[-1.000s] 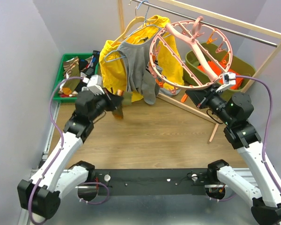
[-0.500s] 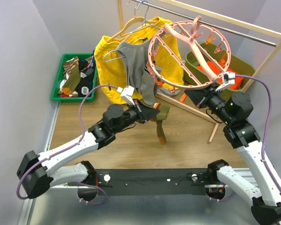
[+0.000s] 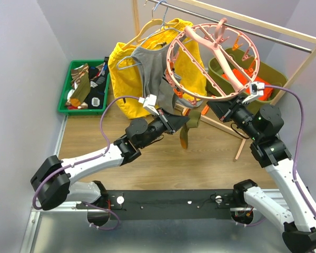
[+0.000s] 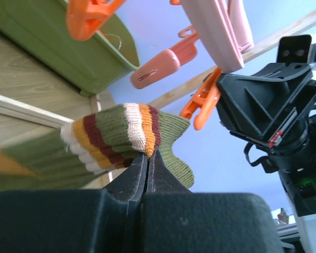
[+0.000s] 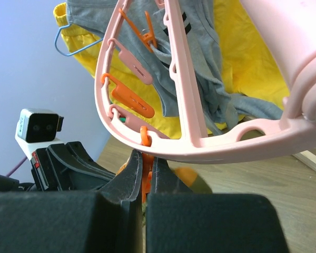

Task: Clip the socks to the hanger
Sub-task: Clamp the sock onto the hanger.

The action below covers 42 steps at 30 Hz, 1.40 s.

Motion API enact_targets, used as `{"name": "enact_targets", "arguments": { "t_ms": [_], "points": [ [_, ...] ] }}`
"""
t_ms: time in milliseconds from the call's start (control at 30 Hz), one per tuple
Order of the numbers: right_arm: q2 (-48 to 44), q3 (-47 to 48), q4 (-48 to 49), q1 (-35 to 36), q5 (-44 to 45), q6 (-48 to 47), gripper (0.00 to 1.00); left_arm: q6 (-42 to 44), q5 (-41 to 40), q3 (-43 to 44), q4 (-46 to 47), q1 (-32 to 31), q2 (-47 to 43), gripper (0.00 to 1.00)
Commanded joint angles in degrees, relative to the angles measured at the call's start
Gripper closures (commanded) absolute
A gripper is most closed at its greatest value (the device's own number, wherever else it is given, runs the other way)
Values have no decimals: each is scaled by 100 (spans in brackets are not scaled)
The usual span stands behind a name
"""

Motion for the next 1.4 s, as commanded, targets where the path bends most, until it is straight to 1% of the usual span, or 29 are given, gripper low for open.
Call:
{"name": "enact_targets", "arguments": {
  "t_ms": [0, 900, 1367],
  "points": [
    [-59, -182, 98, 9, -59, 105, 96, -107, -203, 200, 527, -73, 100, 100],
    [-58, -252, 203, 9, -103, 158, 96, -80, 70, 490, 764, -161, 522, 100],
    [-120, -331, 186, 0, -68, 211, 96, -177, 193, 595, 1080, -284, 707, 100]
  ]
}}
